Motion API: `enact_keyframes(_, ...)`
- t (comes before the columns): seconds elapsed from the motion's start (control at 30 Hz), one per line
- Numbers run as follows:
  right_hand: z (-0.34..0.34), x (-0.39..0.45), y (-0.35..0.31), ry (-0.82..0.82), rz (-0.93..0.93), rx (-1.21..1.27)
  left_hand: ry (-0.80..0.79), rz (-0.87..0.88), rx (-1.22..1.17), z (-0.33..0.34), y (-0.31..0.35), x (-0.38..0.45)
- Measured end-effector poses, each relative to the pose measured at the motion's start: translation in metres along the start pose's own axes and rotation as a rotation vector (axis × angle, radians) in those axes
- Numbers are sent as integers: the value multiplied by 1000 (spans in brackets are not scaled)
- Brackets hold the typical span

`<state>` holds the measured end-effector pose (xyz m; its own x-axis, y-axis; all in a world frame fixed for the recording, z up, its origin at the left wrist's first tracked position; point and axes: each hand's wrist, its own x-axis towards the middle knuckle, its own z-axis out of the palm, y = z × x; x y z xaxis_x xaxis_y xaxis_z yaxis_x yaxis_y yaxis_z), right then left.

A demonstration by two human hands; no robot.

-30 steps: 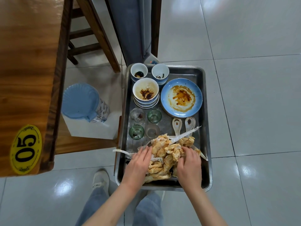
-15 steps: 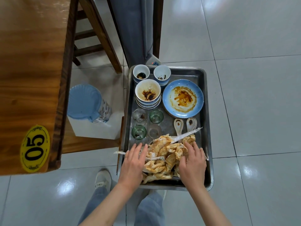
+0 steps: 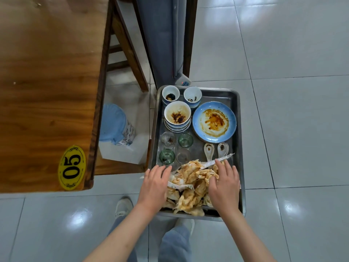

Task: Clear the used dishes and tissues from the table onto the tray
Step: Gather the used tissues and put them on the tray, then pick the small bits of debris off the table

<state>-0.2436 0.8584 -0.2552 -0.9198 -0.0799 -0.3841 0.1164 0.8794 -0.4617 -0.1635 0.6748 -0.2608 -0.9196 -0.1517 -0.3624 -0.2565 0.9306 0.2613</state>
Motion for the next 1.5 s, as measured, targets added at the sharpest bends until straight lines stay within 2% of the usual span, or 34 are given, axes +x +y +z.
enact_keyframes(0.23,-28,-11,-27,-22,-49,-1,93,-24,-42,-53,-3,-4)
enact_keyframes(0.37,-46,-23,-51,-62,-93,-16,205,-35,-89,-95,-2,-16)
enact_keyframes(0.57,-70,-44,-111,-106,-223,-37,334,-16,-98,-156,-14,-48)
enact_keyframes(0.67,-78,-50,-151,-119,-290,-46,372,-74,-109,-185,-34,-65)
enact_keyframes(1.0,-70,-65,-284,-126,-472,-136,425,-288,-131,-260,-161,-97)
enact_keyframes(1.27,-15,-63,-395,-132,-406,-117,387,-307,-125,-316,-286,-79)
enact_keyframes(1.5,36,-39,-486,-71,-291,-76,327,-211,-57,-357,-384,-44)
